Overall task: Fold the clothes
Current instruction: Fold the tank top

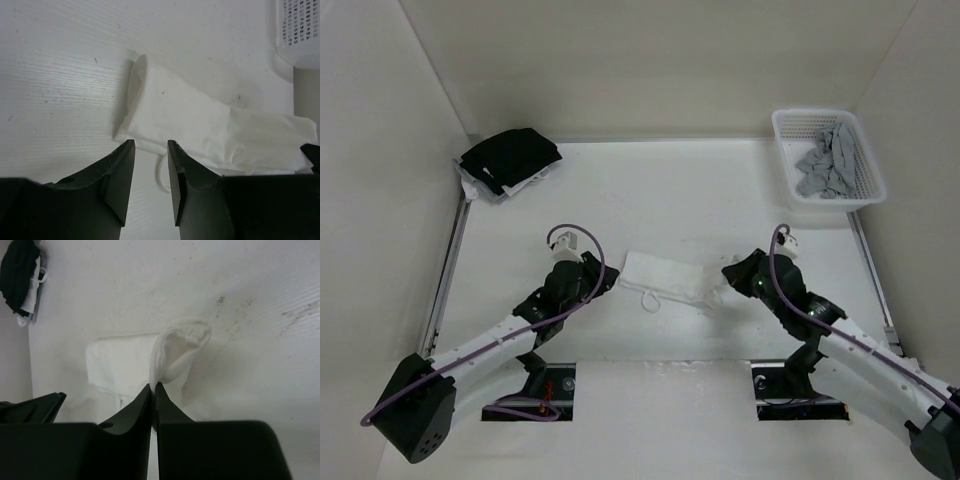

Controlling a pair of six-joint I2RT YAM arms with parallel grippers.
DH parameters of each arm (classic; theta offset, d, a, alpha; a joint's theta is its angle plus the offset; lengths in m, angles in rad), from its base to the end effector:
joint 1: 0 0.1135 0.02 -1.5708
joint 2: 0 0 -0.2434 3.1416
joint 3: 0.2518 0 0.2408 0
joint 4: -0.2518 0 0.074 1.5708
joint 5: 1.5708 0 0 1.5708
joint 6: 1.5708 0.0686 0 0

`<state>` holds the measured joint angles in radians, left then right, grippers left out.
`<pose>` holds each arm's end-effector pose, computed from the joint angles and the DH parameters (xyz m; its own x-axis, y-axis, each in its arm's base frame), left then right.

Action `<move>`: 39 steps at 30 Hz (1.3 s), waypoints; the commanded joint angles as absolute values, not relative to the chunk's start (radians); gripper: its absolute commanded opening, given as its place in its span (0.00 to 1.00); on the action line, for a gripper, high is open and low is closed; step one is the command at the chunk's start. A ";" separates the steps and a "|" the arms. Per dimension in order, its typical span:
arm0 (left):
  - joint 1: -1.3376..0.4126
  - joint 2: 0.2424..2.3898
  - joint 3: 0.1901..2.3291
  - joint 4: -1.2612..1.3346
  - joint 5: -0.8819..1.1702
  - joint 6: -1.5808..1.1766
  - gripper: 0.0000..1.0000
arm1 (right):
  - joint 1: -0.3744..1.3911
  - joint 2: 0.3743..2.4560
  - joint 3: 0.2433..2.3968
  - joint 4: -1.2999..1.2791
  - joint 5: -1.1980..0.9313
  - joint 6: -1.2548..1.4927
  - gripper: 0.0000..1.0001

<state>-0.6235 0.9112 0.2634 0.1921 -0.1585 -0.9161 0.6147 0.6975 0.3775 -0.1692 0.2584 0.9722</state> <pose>0.1852 -0.1198 0.1506 -0.5836 -0.5451 -0.6019 -0.0024 0.7424 -0.6700 0.1715 0.0996 0.1875 -0.5247 0.6073 -0.5966 0.1068 0.7422 0.6616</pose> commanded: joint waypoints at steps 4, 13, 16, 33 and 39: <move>-0.634 0.850 0.284 0.239 -0.183 -0.928 0.32 | 0.786 0.914 0.635 -0.279 0.368 0.881 0.10; -0.596 0.744 0.239 0.196 -0.164 -0.931 0.33 | 0.923 1.348 0.968 -0.271 0.377 0.816 0.11; -0.567 0.720 0.230 0.195 -0.135 -0.931 0.34 | 0.950 1.494 1.087 -0.285 0.362 0.802 0.11; -0.452 0.712 0.252 0.201 -0.029 -0.919 0.34 | 1.022 1.662 1.189 -0.105 0.321 0.839 0.50; -0.533 0.847 0.291 0.291 -0.043 -0.919 0.34 | 0.964 1.484 0.902 0.047 0.305 0.848 0.08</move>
<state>-0.5030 0.8059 0.2394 0.2035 -0.0486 -0.9260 0.9958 1.5383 0.9909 -0.0811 0.3038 0.8352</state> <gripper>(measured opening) 0.338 0.111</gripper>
